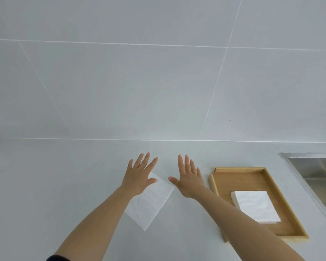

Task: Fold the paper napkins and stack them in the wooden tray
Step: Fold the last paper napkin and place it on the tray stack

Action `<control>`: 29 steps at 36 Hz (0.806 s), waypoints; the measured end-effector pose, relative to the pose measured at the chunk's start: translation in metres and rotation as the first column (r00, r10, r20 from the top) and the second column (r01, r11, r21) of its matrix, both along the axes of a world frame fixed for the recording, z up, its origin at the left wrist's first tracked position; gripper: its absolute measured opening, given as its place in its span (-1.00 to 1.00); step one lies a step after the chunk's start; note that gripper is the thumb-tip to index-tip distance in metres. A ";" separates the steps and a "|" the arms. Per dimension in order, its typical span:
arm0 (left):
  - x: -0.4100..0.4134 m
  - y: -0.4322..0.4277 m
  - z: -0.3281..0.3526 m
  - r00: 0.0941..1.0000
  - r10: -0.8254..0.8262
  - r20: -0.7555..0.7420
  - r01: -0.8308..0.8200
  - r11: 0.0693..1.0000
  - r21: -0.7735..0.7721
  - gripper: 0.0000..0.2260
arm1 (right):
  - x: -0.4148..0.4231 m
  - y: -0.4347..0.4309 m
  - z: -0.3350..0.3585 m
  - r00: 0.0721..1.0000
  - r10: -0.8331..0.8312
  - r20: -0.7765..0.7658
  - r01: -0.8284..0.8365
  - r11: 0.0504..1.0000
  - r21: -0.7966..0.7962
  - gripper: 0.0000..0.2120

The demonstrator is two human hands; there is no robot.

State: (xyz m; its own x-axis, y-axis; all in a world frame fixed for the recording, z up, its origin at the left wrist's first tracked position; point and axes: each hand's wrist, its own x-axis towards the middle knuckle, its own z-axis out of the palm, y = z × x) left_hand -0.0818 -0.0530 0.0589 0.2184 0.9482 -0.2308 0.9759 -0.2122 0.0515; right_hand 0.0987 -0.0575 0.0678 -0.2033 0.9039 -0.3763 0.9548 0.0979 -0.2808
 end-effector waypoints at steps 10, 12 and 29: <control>-0.025 0.015 -0.033 0.997 -0.036 0.070 0.046 0.988 -0.150 -0.43 | -0.035 -0.003 -0.034 0.998 -0.060 0.000 0.059 0.994 -0.091 -0.28; -0.026 0.020 -0.040 0.994 -0.053 0.092 0.068 0.982 -0.174 -0.43 | -0.040 -0.004 -0.042 0.996 -0.089 -0.002 0.088 0.990 -0.108 -0.28; -0.011 0.057 -0.057 0.983 -0.079 0.166 0.127 0.945 -0.302 -0.37 | -0.044 0.006 -0.063 0.974 -0.223 0.036 0.226 0.966 -0.123 -0.45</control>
